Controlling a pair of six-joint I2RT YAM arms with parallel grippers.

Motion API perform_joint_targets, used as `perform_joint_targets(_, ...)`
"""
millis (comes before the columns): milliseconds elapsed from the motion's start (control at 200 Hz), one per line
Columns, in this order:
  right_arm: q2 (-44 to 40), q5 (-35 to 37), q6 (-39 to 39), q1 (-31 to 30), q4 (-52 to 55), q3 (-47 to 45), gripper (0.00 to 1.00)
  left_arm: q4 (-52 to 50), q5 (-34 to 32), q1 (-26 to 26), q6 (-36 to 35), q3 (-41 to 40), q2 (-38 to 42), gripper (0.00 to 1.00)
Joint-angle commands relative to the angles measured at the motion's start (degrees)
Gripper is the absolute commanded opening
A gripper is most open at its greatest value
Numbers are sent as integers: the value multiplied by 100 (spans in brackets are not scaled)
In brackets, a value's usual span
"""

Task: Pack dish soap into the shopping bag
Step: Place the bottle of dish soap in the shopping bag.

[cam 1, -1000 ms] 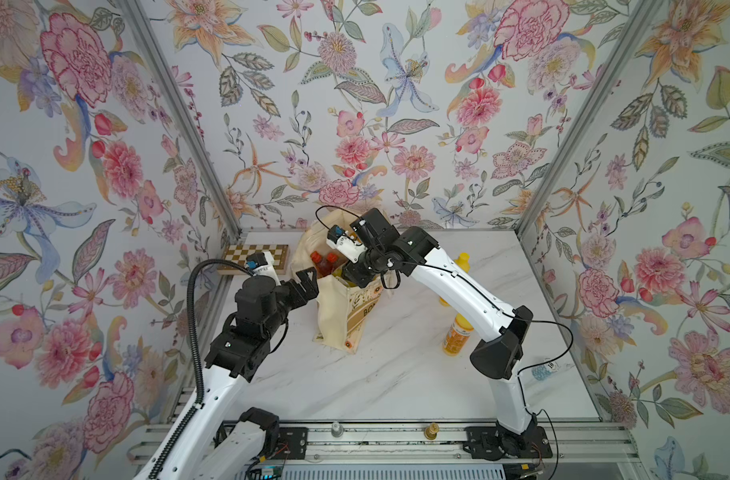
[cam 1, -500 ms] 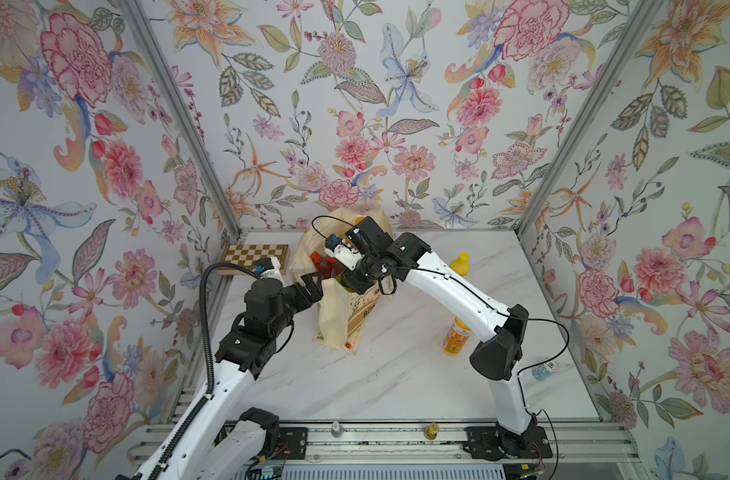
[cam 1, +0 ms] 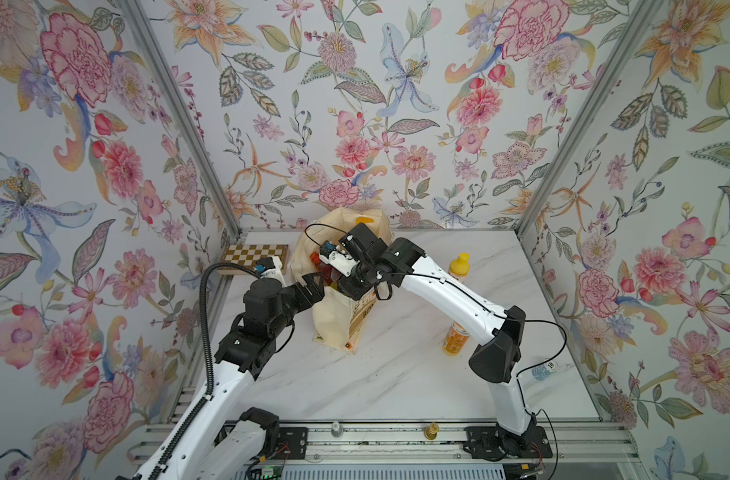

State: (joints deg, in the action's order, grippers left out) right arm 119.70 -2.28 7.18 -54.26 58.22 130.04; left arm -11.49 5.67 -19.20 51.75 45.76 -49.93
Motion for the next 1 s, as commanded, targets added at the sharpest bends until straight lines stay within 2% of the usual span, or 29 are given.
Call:
perform_joint_targets(0,-298,-303,-188,-180,-342,-4,0,33,100,-39,20,44,2,98)
perform_joint_targets(145,-312,-238,-208,-209,-343,-31,0,-39,230,-50,24,-54,51,87)
perform_joint_targets(325,-298,-46,-283,-183,-346,-44,0,-465,181,-43,-159,-70,227,79)
perform_joint_targets(520,-287,148,-432,-73,-356,-7,0,-304,270,-193,-439,-366,320,66)
perform_joint_targets(776,-193,397,-572,155,-368,58,0,-365,-43,-429,-1119,-657,383,65)
perform_joint_targets(946,-116,220,-583,238,-380,206,0,-543,-195,-427,-1291,-745,513,62)
perform_joint_targets(996,-124,277,-585,245,-381,196,0,-619,-231,-429,-1365,-711,559,57)
